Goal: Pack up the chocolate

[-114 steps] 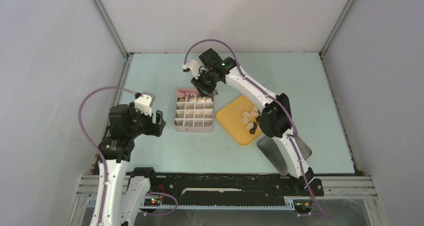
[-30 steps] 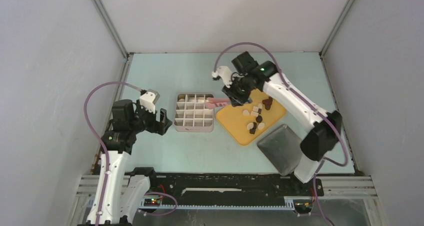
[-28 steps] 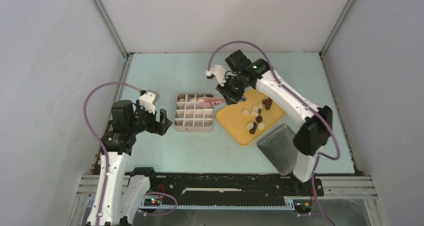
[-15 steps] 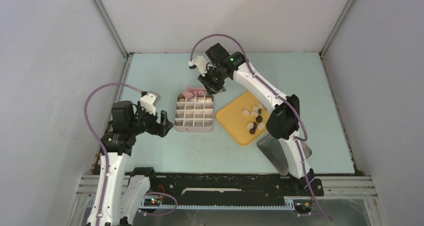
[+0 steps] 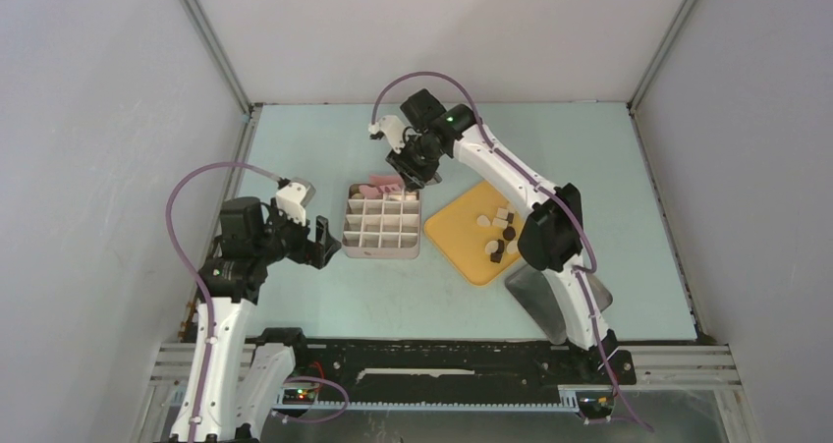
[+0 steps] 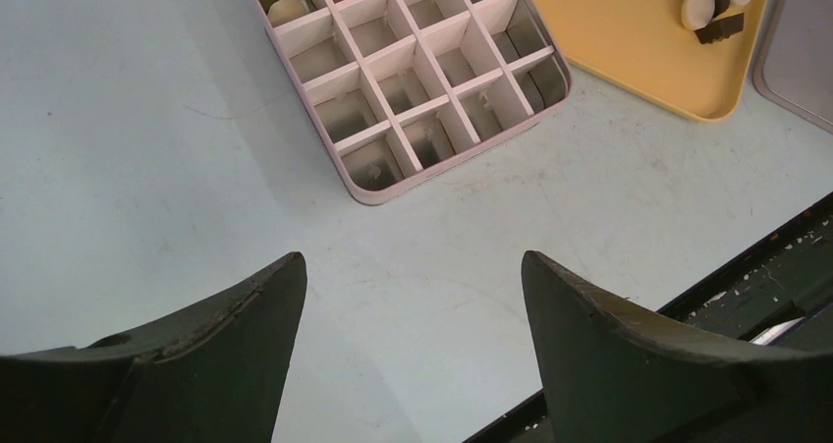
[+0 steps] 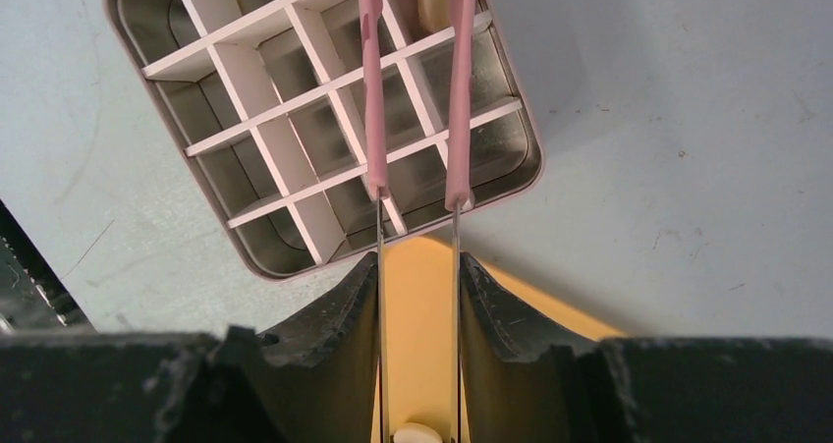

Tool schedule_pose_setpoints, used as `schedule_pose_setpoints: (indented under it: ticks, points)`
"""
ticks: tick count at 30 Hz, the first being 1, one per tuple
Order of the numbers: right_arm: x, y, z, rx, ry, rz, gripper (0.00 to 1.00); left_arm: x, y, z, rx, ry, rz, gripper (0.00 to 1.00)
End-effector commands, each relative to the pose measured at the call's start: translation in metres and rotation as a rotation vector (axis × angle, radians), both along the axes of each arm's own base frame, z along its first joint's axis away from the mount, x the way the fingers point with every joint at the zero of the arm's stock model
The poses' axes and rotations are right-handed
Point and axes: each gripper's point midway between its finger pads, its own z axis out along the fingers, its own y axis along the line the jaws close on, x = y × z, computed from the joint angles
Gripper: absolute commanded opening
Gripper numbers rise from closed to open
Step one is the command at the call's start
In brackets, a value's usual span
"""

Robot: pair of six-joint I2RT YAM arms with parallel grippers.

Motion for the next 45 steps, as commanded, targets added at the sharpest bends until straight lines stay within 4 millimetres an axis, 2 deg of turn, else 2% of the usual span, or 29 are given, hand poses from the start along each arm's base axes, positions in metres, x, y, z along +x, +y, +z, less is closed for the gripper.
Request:
schedule_pose_setpoints:
  ticks: [1,5,8,9,11,16,17,21,25,29,35,45]
  points:
    - [0.001,0.003,0.042,0.086,-0.046,-0.007,0.34,0.002,-0.001,0.001,-0.015,-0.008,-0.006,0.84]
    - [-0.012,-0.019,0.054,0.063,-0.050,-0.007,0.31,0.003,-0.002,0.001,-0.017,-0.008,-0.011,0.84]
    - [-0.024,-0.053,0.062,0.032,-0.079,-0.033,0.28,0.003,-0.003,0.001,-0.022,-0.009,-0.017,0.84]
    - [-0.029,-0.067,0.072,0.033,-0.111,-0.048,0.27,0.003,-0.004,0.001,-0.023,-0.010,-0.018,0.84]
    - [-0.037,-0.095,0.074,0.014,-0.139,-0.082,0.26,0.004,-0.004,0.001,-0.024,-0.011,-0.020,0.84]
    - [-0.060,-0.170,0.052,-0.075,-0.127,-0.183,0.24,0.004,-0.005,0.001,-0.029,-0.003,-0.022,0.84]
    - [-0.067,-0.184,0.041,-0.096,-0.101,-0.198,0.25,0.005,-0.005,0.000,-0.031,0.001,-0.022,0.84]
    - [-0.071,-0.221,0.024,-0.129,-0.063,-0.280,0.31,0.007,-0.004,-0.001,-0.033,0.011,-0.016,0.84]
    - [-0.061,-0.237,0.016,-0.111,-0.026,-0.343,0.35,0.008,-0.004,-0.003,-0.036,0.020,-0.014,0.84]
    - [-0.056,-0.243,0.000,-0.158,0.003,-0.343,0.35,0.008,-0.004,-0.002,-0.035,0.018,-0.013,0.84]
    - [-0.053,-0.239,-0.017,-0.160,0.050,-0.334,0.37,0.008,-0.004,-0.002,-0.033,0.014,-0.010,0.84]
    - [-0.066,-0.237,-0.033,-0.173,0.144,-0.311,0.38,0.010,-0.003,-0.004,-0.032,0.026,-0.009,0.84]
